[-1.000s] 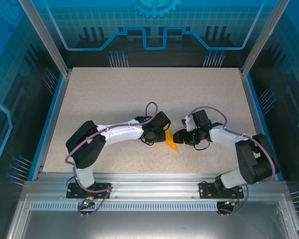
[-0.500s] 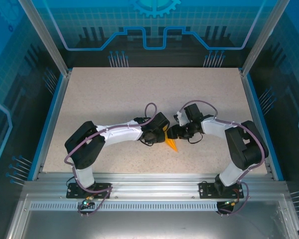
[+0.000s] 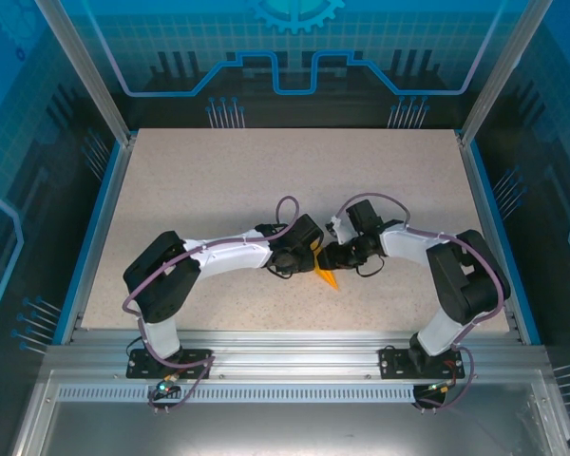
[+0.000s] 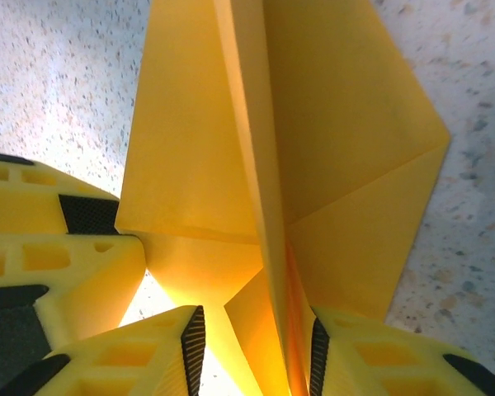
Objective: Fold a paper plane with a square sheet of paper (pick it up from the middle)
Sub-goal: Turn over the paper plane at the center of the table.
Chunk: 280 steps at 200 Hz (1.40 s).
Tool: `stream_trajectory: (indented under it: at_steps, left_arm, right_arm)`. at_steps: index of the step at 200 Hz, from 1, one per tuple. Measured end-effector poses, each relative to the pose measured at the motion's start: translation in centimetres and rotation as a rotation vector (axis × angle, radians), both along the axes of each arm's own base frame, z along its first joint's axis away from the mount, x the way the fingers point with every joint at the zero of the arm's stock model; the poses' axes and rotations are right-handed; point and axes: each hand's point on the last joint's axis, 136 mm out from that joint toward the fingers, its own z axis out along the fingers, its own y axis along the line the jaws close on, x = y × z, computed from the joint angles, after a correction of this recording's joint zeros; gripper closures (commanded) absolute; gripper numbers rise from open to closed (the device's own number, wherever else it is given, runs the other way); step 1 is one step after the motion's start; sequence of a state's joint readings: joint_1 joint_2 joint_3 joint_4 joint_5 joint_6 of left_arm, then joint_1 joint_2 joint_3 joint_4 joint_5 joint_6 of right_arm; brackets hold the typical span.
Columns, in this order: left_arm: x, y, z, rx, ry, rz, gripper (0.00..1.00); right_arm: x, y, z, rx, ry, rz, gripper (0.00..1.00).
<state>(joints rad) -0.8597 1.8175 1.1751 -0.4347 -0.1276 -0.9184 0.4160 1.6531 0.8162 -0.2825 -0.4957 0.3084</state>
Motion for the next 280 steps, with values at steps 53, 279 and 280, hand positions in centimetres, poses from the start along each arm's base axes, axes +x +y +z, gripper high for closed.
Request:
stream_trajectory:
  at_steps: [53,279,280]
  left_arm:
    - [0.0,0.0,-0.1,0.001,0.001,0.0,0.68]
    - [-1.9,8.2,4.8,-0.057,-0.156,0.172,0.56]
    - [-1.9,8.2,4.8,-0.057,-0.156,0.172,0.56]
  right_arm:
    - [-1.2,0.1,-1.1,-0.108,-0.019,0.043,0.69]
    - [7.0,-1.4,-0.7,-0.639,-0.12,-0.182,0.9]
    - [7.0,-1.4,-0.8,-0.641,-0.119,-0.183,0.9]
